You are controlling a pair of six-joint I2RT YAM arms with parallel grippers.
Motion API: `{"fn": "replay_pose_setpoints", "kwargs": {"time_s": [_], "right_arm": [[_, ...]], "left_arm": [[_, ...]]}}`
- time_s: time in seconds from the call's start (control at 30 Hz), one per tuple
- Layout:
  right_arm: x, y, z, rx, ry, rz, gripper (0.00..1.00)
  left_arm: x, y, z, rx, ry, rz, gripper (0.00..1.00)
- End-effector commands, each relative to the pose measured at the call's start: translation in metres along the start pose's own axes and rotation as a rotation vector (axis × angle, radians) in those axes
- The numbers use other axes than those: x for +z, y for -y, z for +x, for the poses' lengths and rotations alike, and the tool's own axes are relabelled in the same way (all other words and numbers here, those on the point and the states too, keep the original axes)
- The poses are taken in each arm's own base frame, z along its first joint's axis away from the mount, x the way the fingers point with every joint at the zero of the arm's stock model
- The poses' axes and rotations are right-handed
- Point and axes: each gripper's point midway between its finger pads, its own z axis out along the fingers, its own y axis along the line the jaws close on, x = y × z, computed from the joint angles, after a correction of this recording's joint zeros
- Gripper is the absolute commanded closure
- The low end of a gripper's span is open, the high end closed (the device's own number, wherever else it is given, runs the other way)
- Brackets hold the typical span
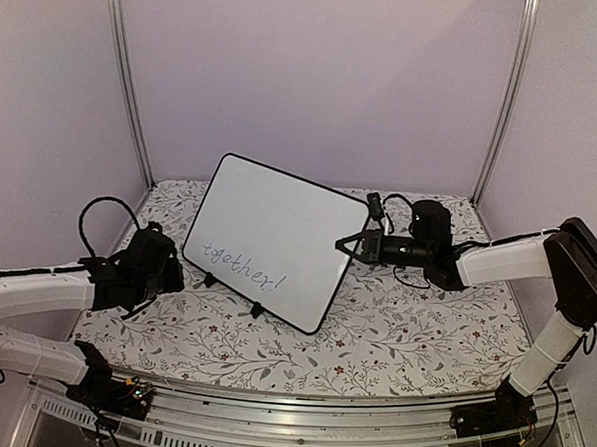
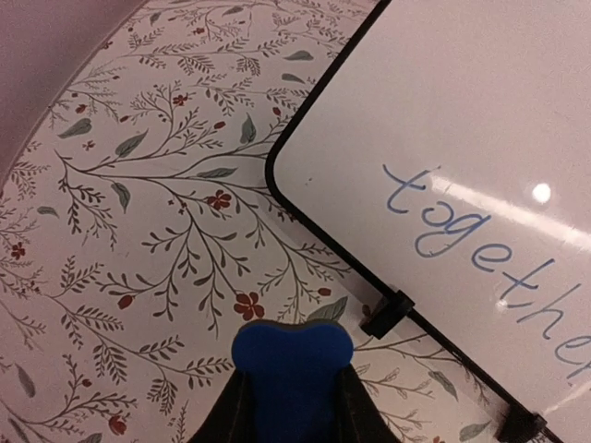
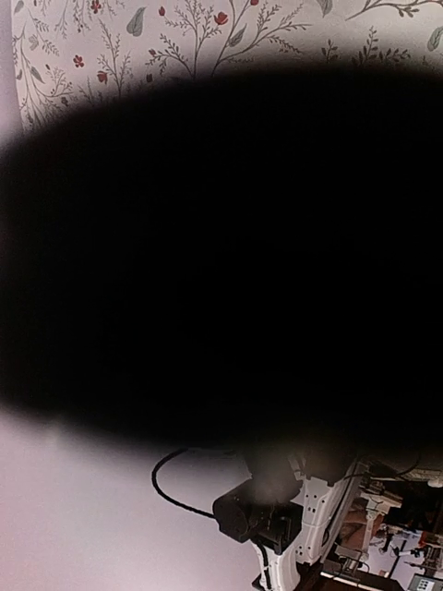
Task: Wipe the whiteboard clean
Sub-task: Erase the center of the whiteboard.
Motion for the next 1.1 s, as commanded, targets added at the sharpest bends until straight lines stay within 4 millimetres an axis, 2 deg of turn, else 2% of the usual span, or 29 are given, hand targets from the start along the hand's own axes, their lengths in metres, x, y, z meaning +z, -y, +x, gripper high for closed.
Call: {"fn": "replay_pose_setpoints", "kwargs": {"time_s": [0.0, 0.17, 0.37, 0.4, 0.73, 0.9, 1.07], "right_arm": [[-0.014, 0.004, -0.013, -0.001, -0.075, -0.013, 0.99], [-0.019, 0.018, -0.021, -0.007, -0.144, -0.046, 0.99], [-0.046, 0.05, -0.045, 0.0, -0.126, 0.002, 1.0], [-0.049, 0.053, -0.045, 0.001, -0.128, 0.003, 1.0], [-0.049, 0.058, -0.028, 0.016, -0.193, -0.021, 1.0], [-0.05, 0.054, -0.029, -0.002, -0.211, -0.031, 1.0], [-0.05, 0.05, -0.032, -0.012, -0.216, -0.041, 1.0]], "left_arm": [[0.001, 0.002, 0.002, -0.009, 0.011, 0.04, 1.0], [-0.001, 0.009, 0.006, -0.003, 0.008, 0.086, 1.0], [-0.009, 0.033, 0.01, 0.058, 0.031, 0.216, 1.0], [-0.011, 0.041, 0.004, 0.056, 0.059, 0.249, 1.0], [0.001, 0.087, 0.004, 0.261, 0.104, 0.344, 1.0], [0.009, 0.113, -0.008, 0.389, 0.13, 0.375, 1.0], [0.013, 0.126, -0.026, 0.417, 0.111, 0.415, 1.0]]}}
